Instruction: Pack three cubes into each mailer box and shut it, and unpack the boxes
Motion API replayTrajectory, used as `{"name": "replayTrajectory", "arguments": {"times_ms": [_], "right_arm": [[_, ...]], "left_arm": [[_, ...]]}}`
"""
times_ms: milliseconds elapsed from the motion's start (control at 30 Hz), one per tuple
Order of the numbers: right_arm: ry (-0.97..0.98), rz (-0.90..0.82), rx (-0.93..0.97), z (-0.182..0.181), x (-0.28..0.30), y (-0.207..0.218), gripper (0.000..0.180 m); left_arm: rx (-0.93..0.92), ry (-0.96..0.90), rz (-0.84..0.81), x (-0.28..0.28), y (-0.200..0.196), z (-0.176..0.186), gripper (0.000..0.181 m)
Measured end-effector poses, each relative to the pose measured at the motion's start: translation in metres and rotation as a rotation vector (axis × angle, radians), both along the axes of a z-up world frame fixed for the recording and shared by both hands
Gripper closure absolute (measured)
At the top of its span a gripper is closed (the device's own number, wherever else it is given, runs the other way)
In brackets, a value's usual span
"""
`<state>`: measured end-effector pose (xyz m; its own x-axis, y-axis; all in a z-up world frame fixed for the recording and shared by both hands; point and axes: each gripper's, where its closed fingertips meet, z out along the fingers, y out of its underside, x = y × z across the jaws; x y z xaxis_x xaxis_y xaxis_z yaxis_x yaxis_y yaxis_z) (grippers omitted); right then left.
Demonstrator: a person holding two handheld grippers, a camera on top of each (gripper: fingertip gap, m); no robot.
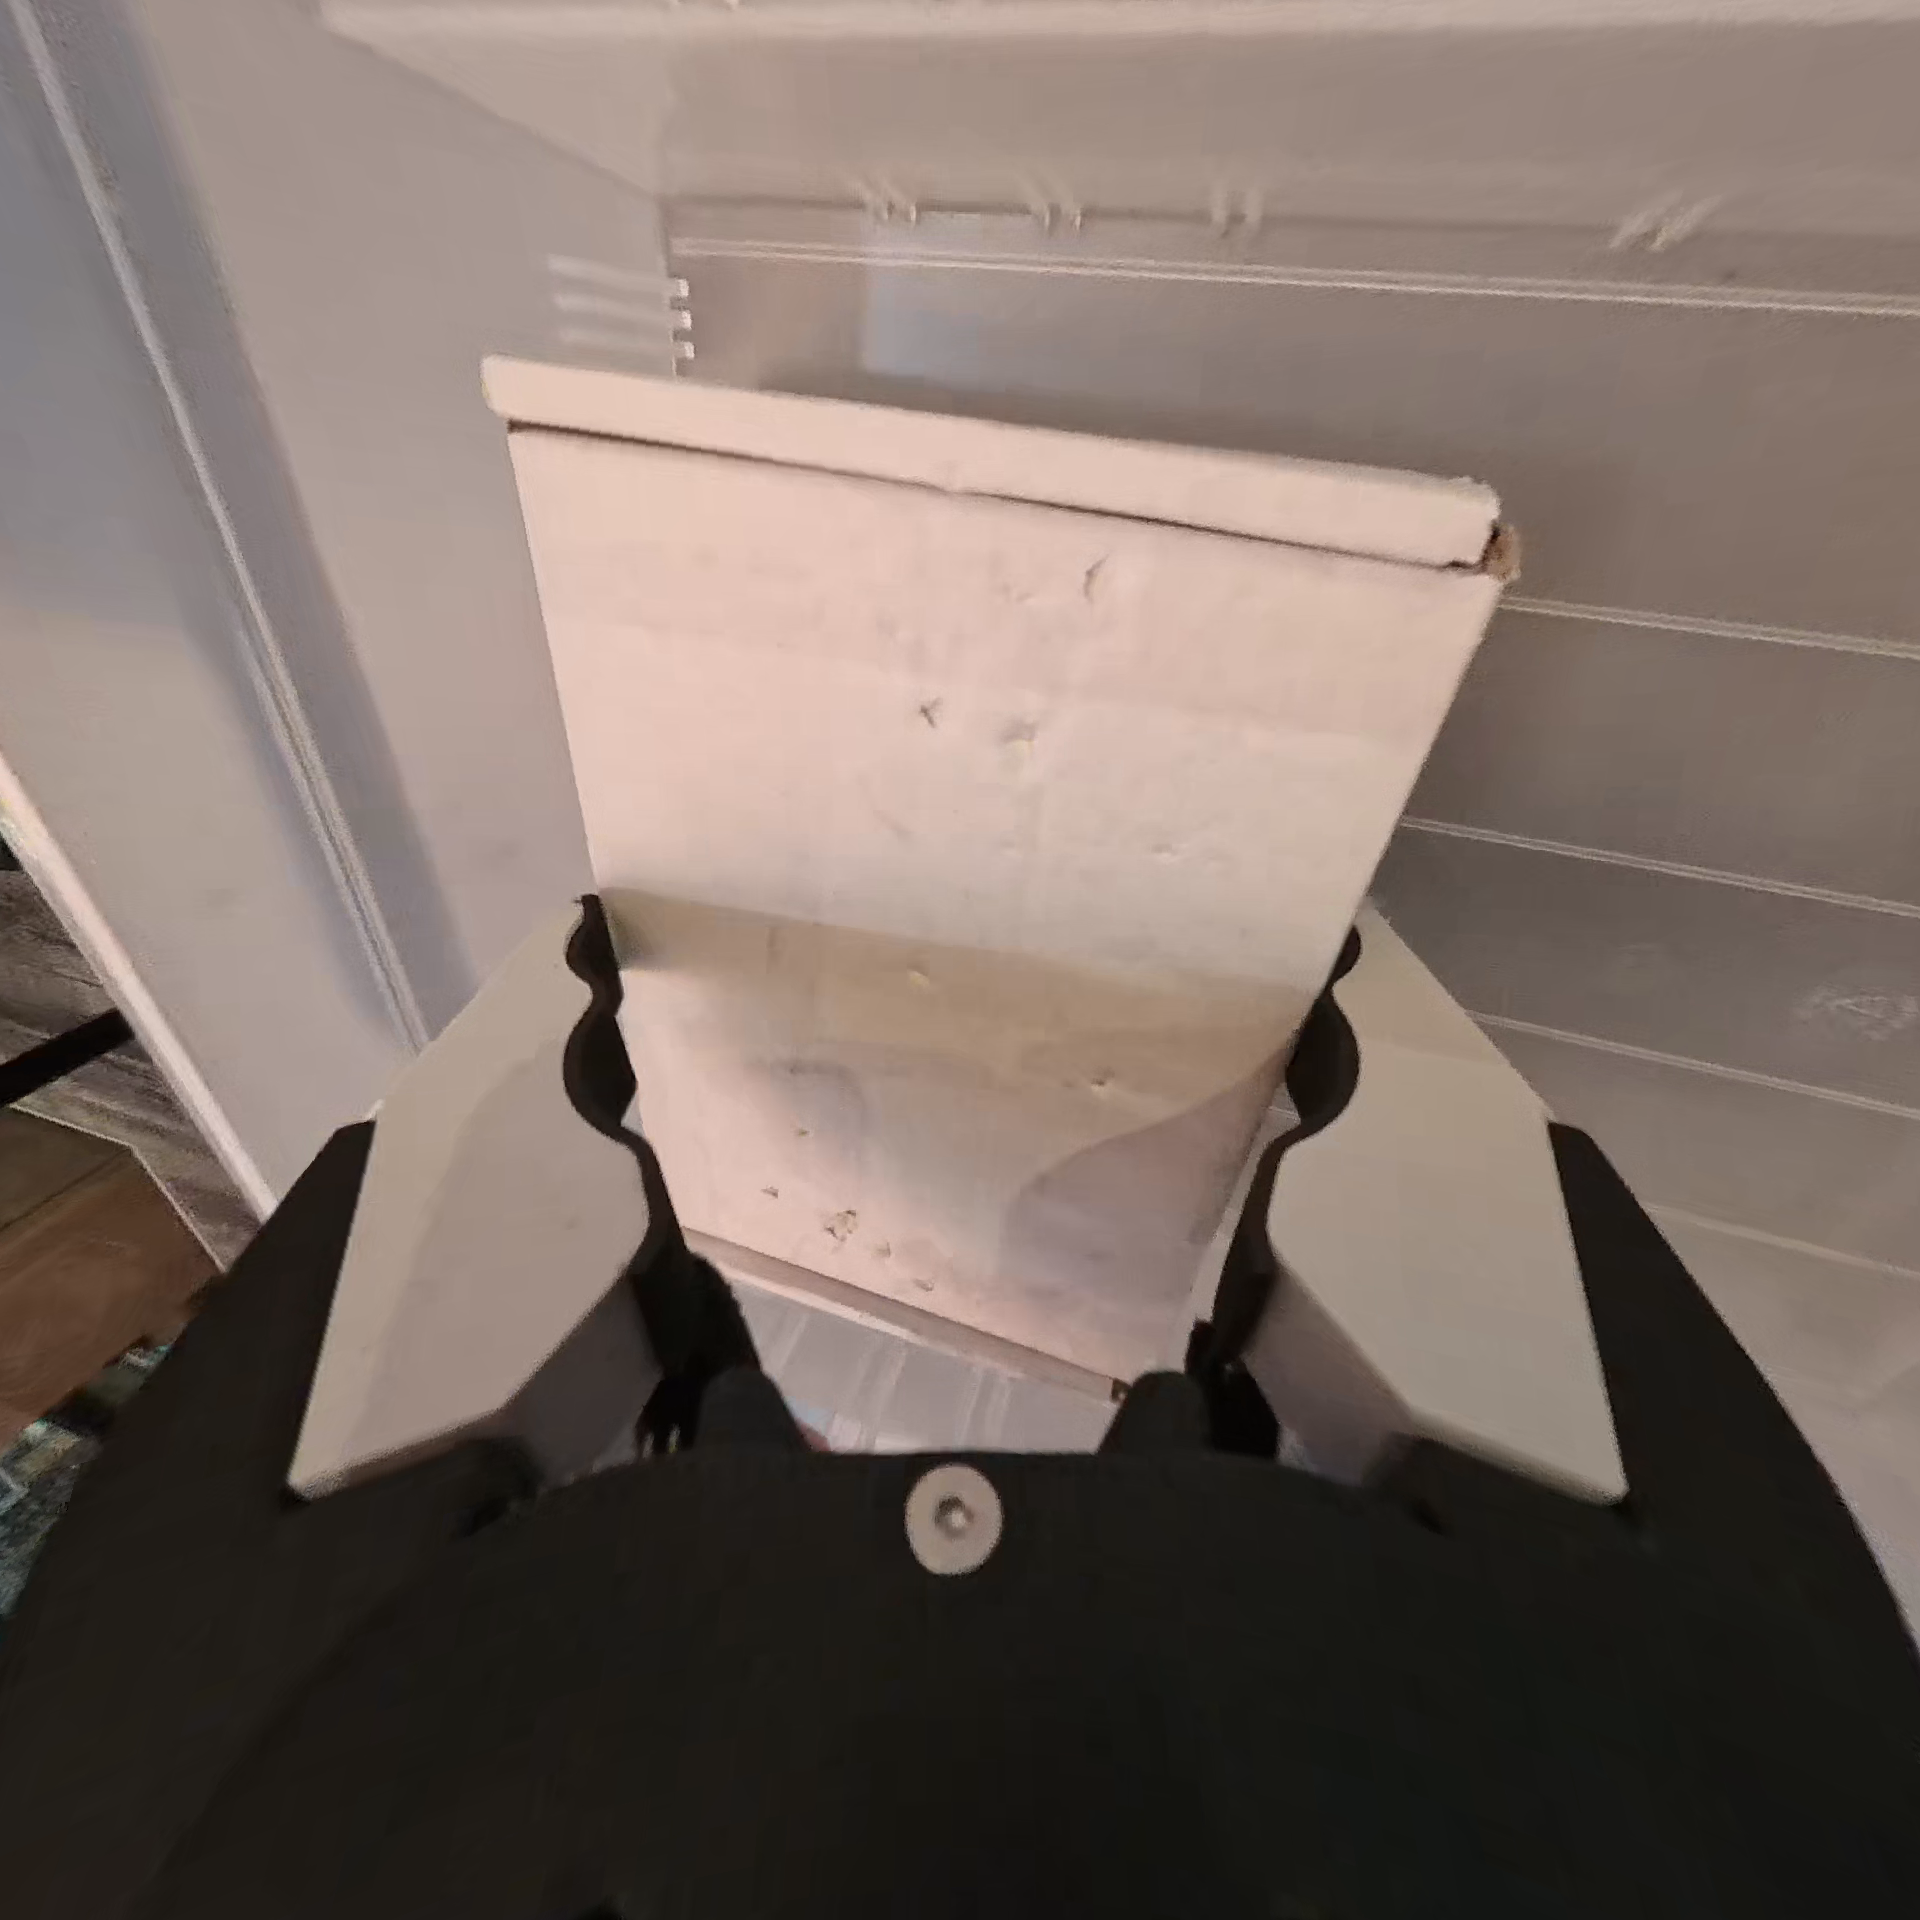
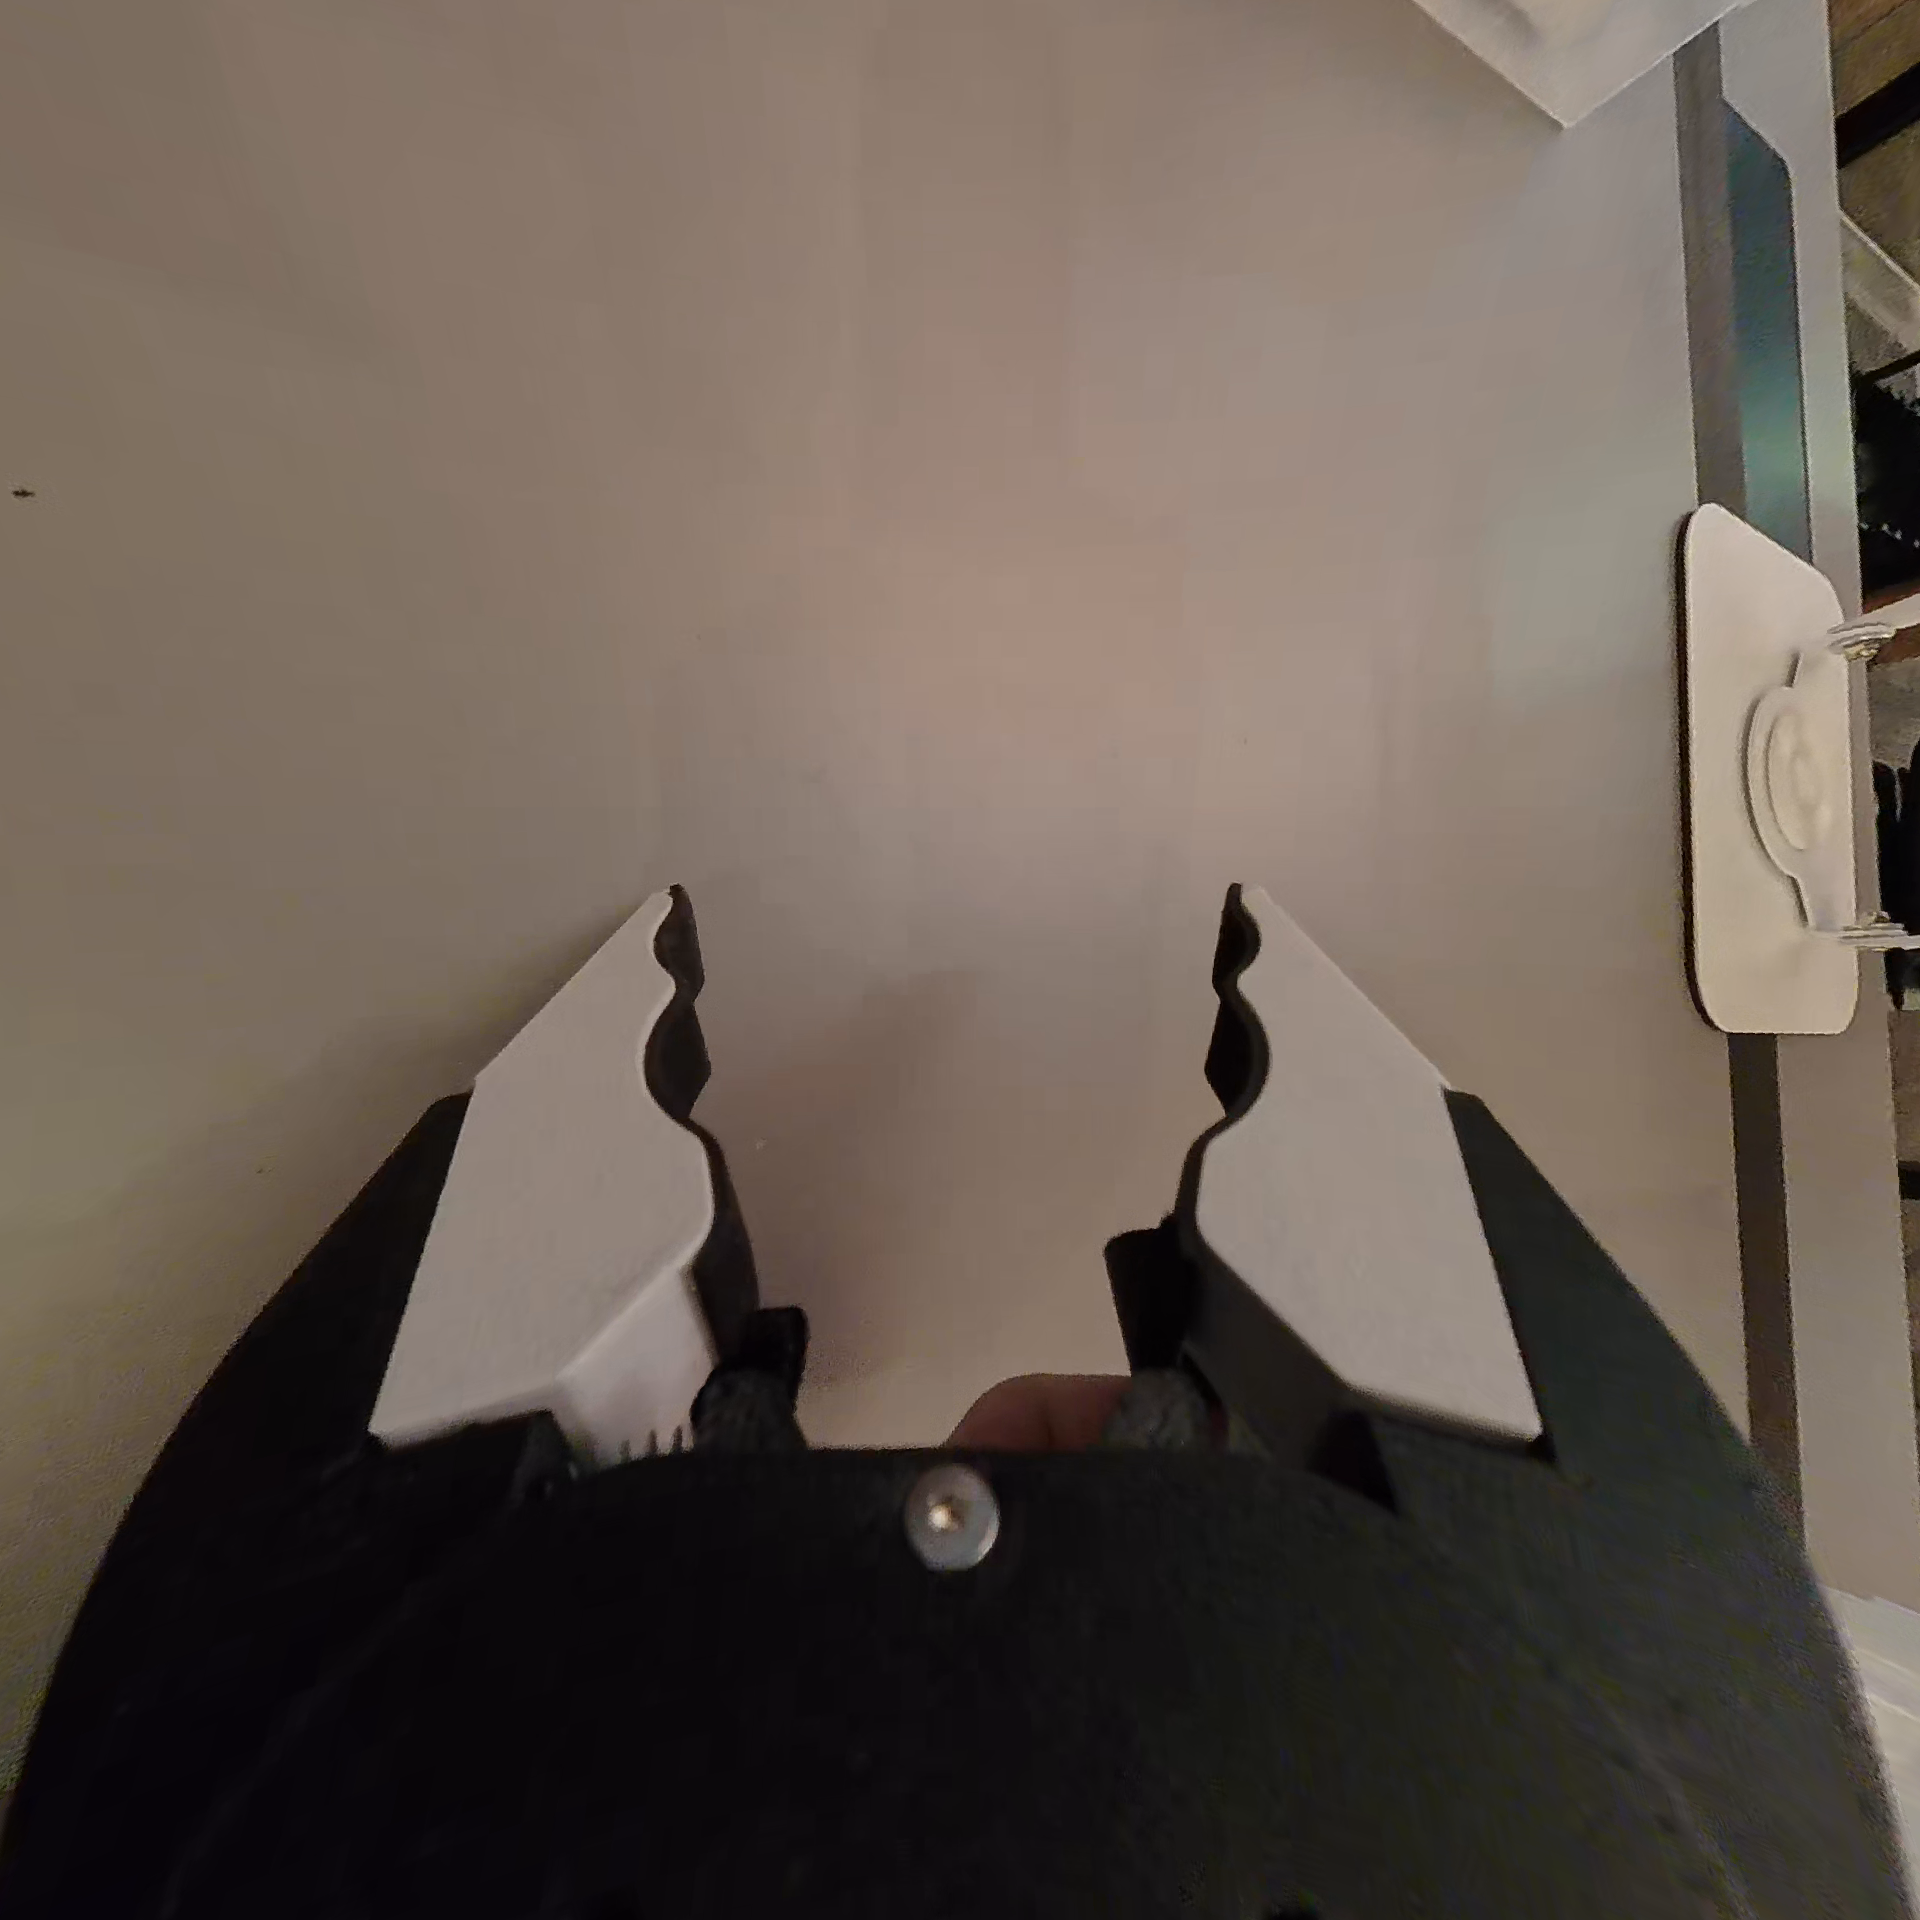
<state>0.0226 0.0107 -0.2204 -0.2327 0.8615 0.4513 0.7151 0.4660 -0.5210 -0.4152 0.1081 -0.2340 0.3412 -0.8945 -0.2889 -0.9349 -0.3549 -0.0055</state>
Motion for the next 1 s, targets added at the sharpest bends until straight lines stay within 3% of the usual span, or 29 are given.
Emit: {"name": "replayTrajectory", "arguments": {"times_ms": [333, 600, 833, 1000], "right_arm": [[0.023, -0.004, 0.027, 0.005, -0.001, 0.004, 0.083], [0.159, -0.062, 0.215, 0.057, -0.018, 0.004, 0.080], [0.319, -0.046, 0.472, 0.123, -0.051, -0.020, 0.071], [0.357, -0.073, 0.614, 0.142, -0.064, -0.024, 0.067]], "left_arm": [[-0.039, -0.072, 0.095, 0.003, -0.012, 0.024, 0.055], [0.070, -0.085, 0.064, 0.034, -0.032, 0.108, 0.056], [0.067, -0.128, -0.070, 0.146, -0.050, 0.158, 0.057], [-0.051, -0.185, -0.206, 0.251, -0.059, 0.144, 0.057]]}}
